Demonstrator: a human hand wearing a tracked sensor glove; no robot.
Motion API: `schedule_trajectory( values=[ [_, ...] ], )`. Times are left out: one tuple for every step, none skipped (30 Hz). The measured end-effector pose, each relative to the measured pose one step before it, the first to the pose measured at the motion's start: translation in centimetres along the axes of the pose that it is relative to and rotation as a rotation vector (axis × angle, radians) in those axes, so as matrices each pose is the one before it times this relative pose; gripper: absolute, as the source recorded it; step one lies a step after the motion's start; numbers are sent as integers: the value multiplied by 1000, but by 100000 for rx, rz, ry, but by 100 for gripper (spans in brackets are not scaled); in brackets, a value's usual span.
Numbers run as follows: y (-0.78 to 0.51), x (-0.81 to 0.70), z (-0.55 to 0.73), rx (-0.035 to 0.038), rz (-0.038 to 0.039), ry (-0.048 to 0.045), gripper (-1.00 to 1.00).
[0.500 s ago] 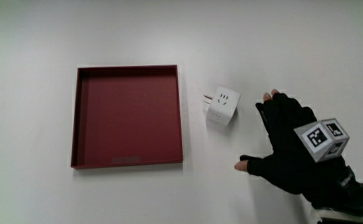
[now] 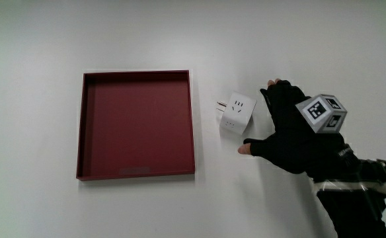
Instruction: Pick socket
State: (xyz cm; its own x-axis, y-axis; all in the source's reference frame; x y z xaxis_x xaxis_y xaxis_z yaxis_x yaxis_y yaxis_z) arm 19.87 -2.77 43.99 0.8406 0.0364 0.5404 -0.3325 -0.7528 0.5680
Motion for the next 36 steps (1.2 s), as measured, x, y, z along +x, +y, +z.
schedule_trajectory(
  values=[
    [411,1,-108,-627,-592,112,0],
    [389,51,-147,-781,-789,160,0],
    [390,48,-144,-781,-789,160,0],
    [392,45,-141,-781,-789,160,0],
    [393,42,-138,-781,-789,160,0],
    [394,40,-134,-781,-789,160,0],
    [396,37,-131,-781,-789,160,0],
    [400,34,-129,-787,-795,161,0],
    [438,351,-270,-412,-623,-160,0],
    [86,-234,25,567,185,524,0],
    [241,54,-123,-548,140,525,0],
    [227,74,-105,-575,-209,238,0],
    [136,6,2,535,-734,-217,0],
    [271,246,-132,-707,-371,822,0],
    [239,230,-95,-346,-371,736,0],
    [215,196,-96,-474,8,289,0],
    [33,-123,53,-664,387,1492,0],
    [310,267,-143,-1664,-47,900,0],
    [148,46,-10,381,495,289,0],
    [109,82,-10,-425,-78,1958,0],
    [320,368,-99,255,-540,-810,0],
    [-19,-100,35,-818,-76,1406,0],
    [196,257,-73,269,-414,141,0],
    [37,-17,-12,2,887,568,0],
    [95,64,-51,-99,152,225,0],
    [265,295,-103,-461,-635,498,5],
    [-130,-272,72,-504,1826,1630,9],
    [87,154,-48,932,1021,596,14],
    [-15,59,-10,2109,1132,-342,18],
    [-206,-346,78,238,1154,698,23],
    [112,103,-43,965,-149,-622,27],
    [146,145,-85,-393,-228,89,32],
    [-123,-195,61,641,1204,-56,36],
    [49,159,-14,1213,-13,-58,41],
    [-52,-5,32,1013,55,609,45],
    [17,74,-20,604,231,925,50]
  ],
)
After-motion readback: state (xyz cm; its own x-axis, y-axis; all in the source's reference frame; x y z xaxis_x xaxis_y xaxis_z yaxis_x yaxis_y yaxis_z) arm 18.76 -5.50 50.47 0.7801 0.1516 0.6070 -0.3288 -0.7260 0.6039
